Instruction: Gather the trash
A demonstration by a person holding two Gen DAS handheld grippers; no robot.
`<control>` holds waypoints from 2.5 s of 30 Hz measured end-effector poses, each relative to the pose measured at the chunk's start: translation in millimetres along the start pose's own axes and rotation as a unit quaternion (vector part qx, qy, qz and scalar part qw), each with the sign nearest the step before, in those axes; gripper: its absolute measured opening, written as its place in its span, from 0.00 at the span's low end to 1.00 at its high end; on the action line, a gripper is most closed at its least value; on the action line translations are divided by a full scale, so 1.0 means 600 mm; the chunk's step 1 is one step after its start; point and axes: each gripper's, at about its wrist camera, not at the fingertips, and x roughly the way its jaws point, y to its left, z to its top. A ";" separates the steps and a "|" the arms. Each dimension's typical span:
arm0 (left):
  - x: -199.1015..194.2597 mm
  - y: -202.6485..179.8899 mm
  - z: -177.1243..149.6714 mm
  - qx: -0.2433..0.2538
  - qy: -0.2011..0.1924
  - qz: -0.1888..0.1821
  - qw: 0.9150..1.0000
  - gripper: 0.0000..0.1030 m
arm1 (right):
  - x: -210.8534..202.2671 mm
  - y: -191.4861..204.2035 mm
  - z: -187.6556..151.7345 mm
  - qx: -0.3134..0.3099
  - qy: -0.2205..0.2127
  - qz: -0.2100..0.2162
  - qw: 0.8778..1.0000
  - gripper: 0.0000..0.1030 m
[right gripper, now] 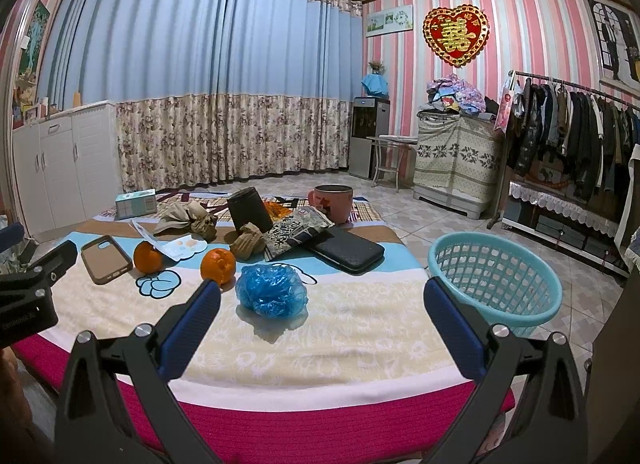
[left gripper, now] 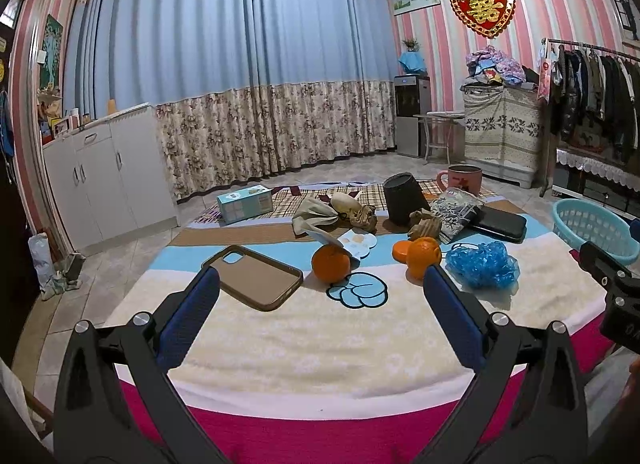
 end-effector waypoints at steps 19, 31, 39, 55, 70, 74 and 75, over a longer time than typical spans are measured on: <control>0.002 0.001 0.000 0.000 0.003 0.000 1.000 0.95 | -0.001 -0.002 0.001 0.002 0.002 0.000 1.000 0.96; 0.045 0.020 0.030 -0.006 0.016 0.007 1.000 0.95 | 0.062 -0.010 0.022 0.019 0.020 0.004 1.000 0.96; 0.134 0.033 0.065 -0.003 0.050 0.010 0.999 0.95 | 0.167 0.000 0.041 -0.011 0.083 0.011 0.996 0.96; 0.307 0.013 0.051 -0.001 0.163 -0.003 0.987 0.67 | 0.247 0.005 0.020 -0.012 0.149 0.004 0.989 0.96; 0.339 0.018 0.062 -0.043 0.183 -0.066 0.980 0.05 | 0.267 0.005 0.013 0.010 0.180 0.017 0.983 0.96; 0.314 0.019 0.077 -0.040 0.152 -0.062 0.986 0.00 | 0.264 0.009 0.014 0.009 0.179 0.034 0.983 0.96; 0.307 0.023 0.080 -0.041 0.146 -0.059 0.987 0.00 | 0.263 0.012 0.013 0.007 0.179 0.036 0.983 0.96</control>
